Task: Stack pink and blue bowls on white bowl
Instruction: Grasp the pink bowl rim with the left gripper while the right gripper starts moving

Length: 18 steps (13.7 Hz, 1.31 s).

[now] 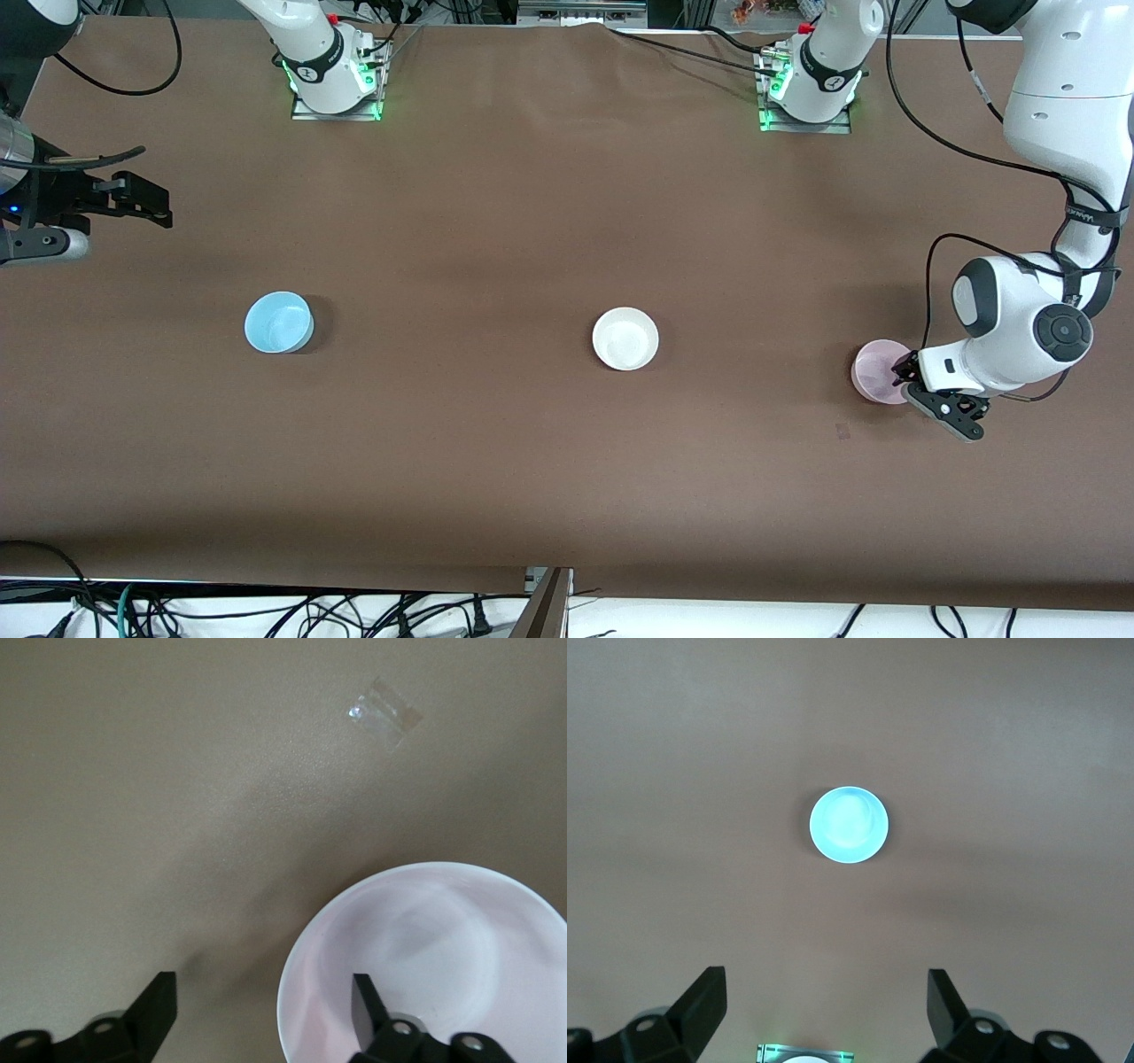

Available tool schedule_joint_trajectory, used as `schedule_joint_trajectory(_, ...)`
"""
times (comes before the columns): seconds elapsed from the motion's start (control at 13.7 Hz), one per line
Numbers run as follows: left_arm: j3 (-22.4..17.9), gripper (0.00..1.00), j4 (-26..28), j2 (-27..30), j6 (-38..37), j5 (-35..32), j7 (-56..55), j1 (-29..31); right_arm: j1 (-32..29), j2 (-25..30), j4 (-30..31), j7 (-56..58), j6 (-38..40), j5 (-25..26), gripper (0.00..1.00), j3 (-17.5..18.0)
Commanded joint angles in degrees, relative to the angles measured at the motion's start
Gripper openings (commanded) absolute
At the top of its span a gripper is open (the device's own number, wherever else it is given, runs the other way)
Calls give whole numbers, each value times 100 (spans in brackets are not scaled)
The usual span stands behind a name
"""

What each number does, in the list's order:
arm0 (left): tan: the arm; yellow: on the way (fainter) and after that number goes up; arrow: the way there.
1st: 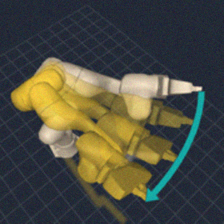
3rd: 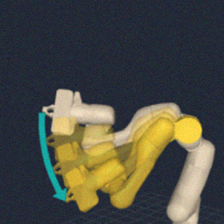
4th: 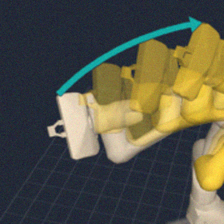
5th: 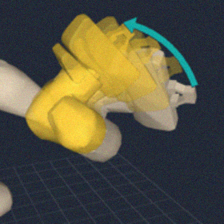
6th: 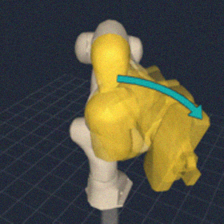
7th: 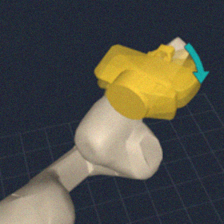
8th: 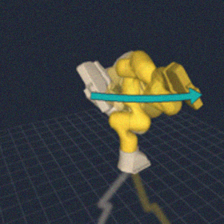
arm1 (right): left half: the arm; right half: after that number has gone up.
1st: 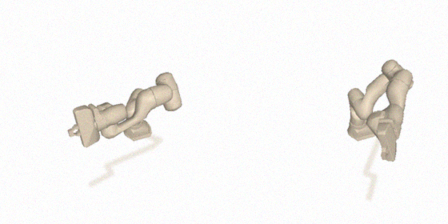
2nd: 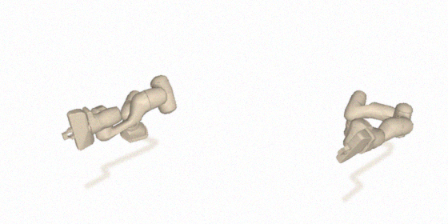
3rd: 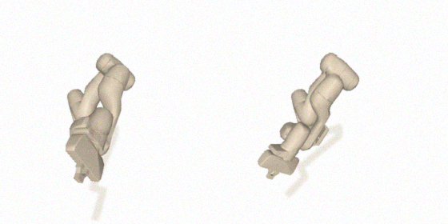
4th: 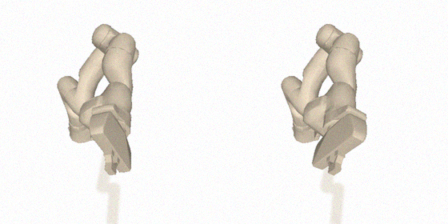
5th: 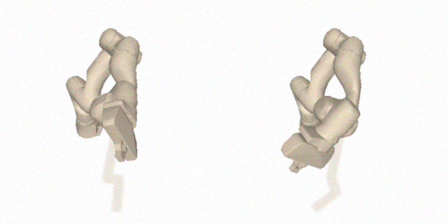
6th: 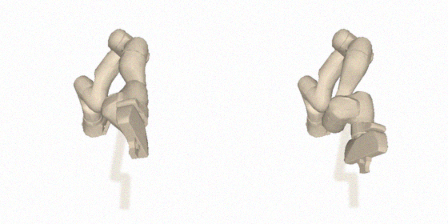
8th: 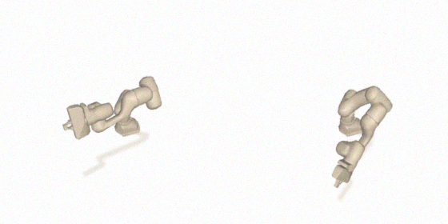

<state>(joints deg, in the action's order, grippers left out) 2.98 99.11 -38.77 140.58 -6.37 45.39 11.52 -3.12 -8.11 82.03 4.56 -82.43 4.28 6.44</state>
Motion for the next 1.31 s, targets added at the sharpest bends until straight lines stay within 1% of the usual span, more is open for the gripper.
schedule_joint_trajectory(0.0, 9, 38, -23, 45, -57, -40, 215, -1, -39, -138, -135, -35, 34, -120, 100, -2)
schedule_joint_trajectory(0.07, 9, 19, -23, 54, -66, -40, 268, -10, -22, -130, -126, -52, 25, -138, 100, -2)
schedule_joint_trajectory(0.15, 9, 3, -32, 54, -127, -40, 277, -1, 13, -139, -126, -104, 34, -164, 100, 15)
schedule_joint_trajectory(0.22, 9, 0, -32, 63, -180, -40, 277, -1, 39, -147, -100, -114, 17, -156, 100, 33)
schedule_joint_trajectory(0.51, 18, 0, -23, 107, -242, -40, 295, -10, 5, -279, -56, -61, 96, -164, 100, 24)
schedule_joint_trajectory(0.58, 96, 0, -32, 124, -477, -40, 434, -10, -30, -297, -56, -61, 87, -156, 100, 7)
schedule_joint_trajectory(0.73, 289, 0, -102, 422, -1109, -40, 664, -19, -65, -411, -56, -35, 95, -156, 100, -11)
schedule_joint_trajectory(0.87, 693, 0, -242, 703, -1750, -40, 437, -27, -31, -481, -56, -26, 78, -121, 100, -2)
schedule_joint_trajectory(1.02, 966, 0, -645, 775, -2558, -75, -281, -176, -13, -683, -64, -87, 17, -59, 100, 7)
schedule_joint_trajectory(1.16, 1203, 0, -1085, 775, -3323, -5, -1492, -439, -66, -937, -82, -35, -19, -103, 100, -11)
schedule_joint_trajectory(1.24, 1361, 0, -1191, 775, -3597, -5, -2255, -580, -66, -1034, -82, -35, -123, -129, 99, -11)
